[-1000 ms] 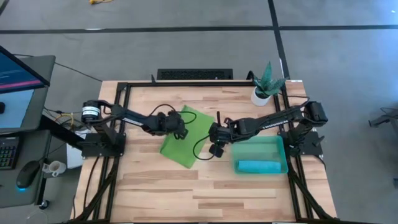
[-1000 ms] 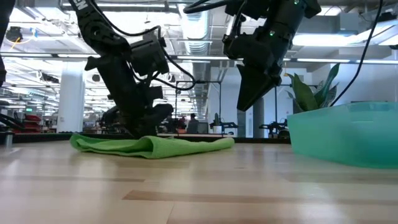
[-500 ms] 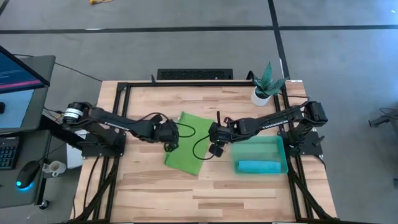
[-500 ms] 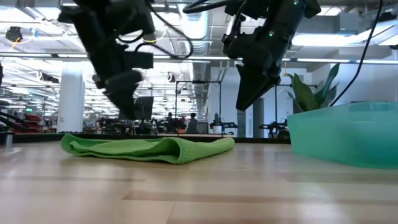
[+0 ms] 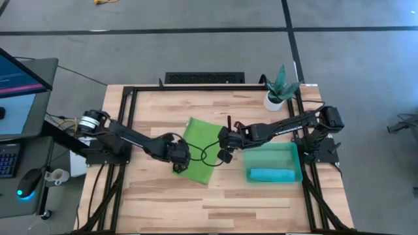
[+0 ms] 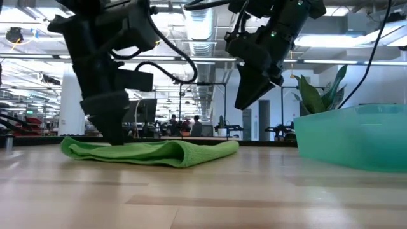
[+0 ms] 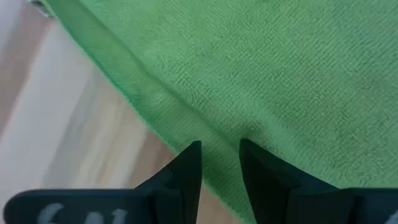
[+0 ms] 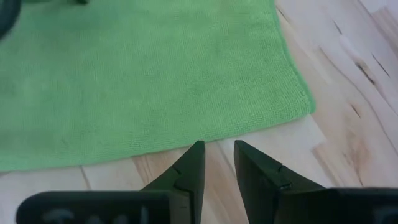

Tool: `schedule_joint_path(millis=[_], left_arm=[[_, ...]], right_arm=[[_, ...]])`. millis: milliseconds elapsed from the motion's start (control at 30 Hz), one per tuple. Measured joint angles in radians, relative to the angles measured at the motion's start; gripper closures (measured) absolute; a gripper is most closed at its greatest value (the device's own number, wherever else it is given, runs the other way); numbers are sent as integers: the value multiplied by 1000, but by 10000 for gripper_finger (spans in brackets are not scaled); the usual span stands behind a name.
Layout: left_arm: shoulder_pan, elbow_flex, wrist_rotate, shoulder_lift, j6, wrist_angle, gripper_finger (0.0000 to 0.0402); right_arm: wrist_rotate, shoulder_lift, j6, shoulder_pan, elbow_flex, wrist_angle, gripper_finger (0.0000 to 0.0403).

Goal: Roll microfiber towels into tight, uniform cylinder then place into a basket
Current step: Fold the green microfiber towel

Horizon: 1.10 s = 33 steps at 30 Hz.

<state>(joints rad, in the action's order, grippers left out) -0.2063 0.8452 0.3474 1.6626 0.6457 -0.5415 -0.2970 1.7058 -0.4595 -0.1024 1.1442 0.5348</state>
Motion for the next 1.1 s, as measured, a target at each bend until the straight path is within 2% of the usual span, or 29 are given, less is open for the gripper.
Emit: schedule_joint_path(millis=[333,567,800,1000,1100], left_arm=[[-69,2,-104,7,164,8,299],[-148,7,-182,9,158,98,299],[-211,126,-24,8,139,-56,299],[-285,289,96,7,74,-259,299],[-361,340,177,7,14,-292,299]], right_arm=[[0,0,0,15,0,-75,295],[4,0,-3,-18,0,-131,295],[1,0,20,-103,0,-178,295],[0,0,176,-199,0,-352,295],[3,0,257,-247,0,-417,295]])
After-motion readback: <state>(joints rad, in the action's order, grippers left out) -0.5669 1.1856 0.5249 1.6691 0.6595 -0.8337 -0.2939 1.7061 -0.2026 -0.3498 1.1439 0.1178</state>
